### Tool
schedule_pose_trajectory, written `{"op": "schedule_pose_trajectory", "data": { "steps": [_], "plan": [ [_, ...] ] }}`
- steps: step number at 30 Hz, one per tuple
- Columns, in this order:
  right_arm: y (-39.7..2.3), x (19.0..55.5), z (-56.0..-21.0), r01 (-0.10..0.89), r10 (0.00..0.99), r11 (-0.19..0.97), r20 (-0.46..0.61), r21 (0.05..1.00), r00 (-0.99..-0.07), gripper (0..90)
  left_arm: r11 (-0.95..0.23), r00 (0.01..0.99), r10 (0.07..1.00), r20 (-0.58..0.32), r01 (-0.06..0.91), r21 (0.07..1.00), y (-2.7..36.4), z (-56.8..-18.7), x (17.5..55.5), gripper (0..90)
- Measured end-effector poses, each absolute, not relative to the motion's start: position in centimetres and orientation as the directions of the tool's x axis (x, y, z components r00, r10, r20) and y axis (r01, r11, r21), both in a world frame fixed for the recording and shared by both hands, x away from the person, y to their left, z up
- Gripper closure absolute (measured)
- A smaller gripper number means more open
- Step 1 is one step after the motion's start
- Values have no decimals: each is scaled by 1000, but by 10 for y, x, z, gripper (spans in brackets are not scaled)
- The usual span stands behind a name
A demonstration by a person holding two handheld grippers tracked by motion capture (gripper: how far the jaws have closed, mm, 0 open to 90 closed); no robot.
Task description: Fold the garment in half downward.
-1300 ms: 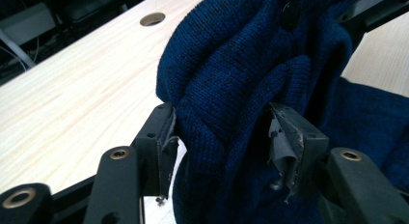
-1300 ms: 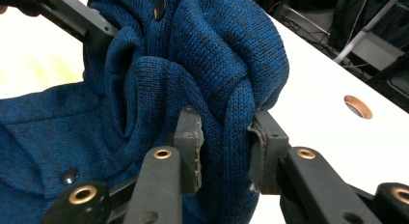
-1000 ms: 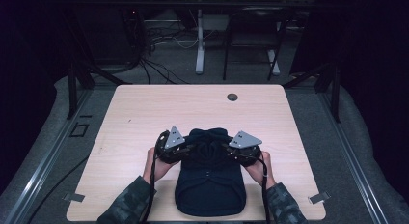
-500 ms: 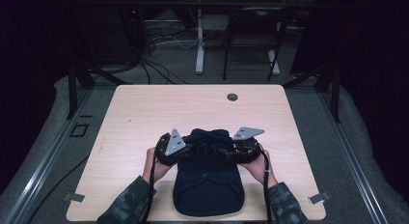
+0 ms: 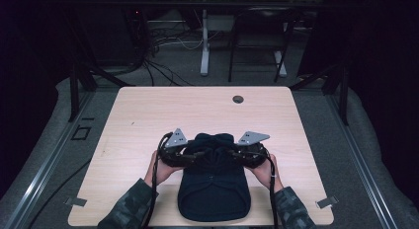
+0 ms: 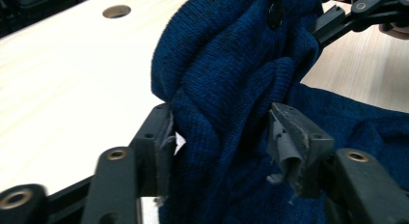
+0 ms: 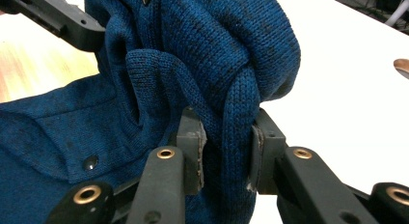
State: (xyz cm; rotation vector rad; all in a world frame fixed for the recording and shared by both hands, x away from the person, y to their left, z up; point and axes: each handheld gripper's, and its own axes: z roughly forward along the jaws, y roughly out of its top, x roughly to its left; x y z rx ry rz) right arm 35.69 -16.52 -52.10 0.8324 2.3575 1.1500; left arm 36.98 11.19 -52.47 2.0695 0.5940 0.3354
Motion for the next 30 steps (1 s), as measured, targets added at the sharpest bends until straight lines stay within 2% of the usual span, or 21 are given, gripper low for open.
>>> {"op": "schedule_pose_trajectory", "data": {
  "steps": [3, 6, 8, 15, 18, 20, 22, 24, 28, 30],
  "plan": [
    [-165, 356, -521, 326, 658, 490, -97, 808, -747, 707, -463, 846, 533, 9, 283, 840, 112, -527, 371, 447],
    [-165, 355, -521, 320, 661, 491, -107, 811, -743, 707, -457, 837, 546, 32, 266, 849, 116, -526, 370, 591],
    [-166, 355, -521, 316, 658, 494, -110, 810, -745, 706, -454, 830, 556, 56, 246, 857, 117, -524, 369, 645],
    [-166, 352, -517, 290, 664, 494, -139, 820, -735, 688, -487, 796, 568, 210, 119, 865, 113, -516, 356, 682],
    [-167, 354, -516, 319, 665, 474, -96, 821, -741, 600, -501, 782, 567, 260, 77, 862, 111, -514, 352, 685],
    [-170, 358, -516, 355, 654, 440, -24, 825, -756, 503, -512, 778, 561, 282, 59, 857, 111, -513, 350, 685],
    [-173, 360, -515, 387, 651, 402, 38, 830, -758, 454, -510, 777, 561, 286, 53, 858, 111, -513, 350, 684],
    [-174, 360, -514, 403, 653, 381, 66, 832, -754, 459, -512, 775, 559, 293, 45, 858, 111, -513, 350, 684],
    [-175, 360, -513, 400, 661, 381, 57, 833, -748, 628, -513, 778, 555, 293, 43, 857, 112, -511, 349, 681],
    [-174, 358, -512, 384, 662, 389, 35, 837, -749, 668, -511, 779, 555, 292, 42, 859, 112, -510, 349, 678]
  ]
}}
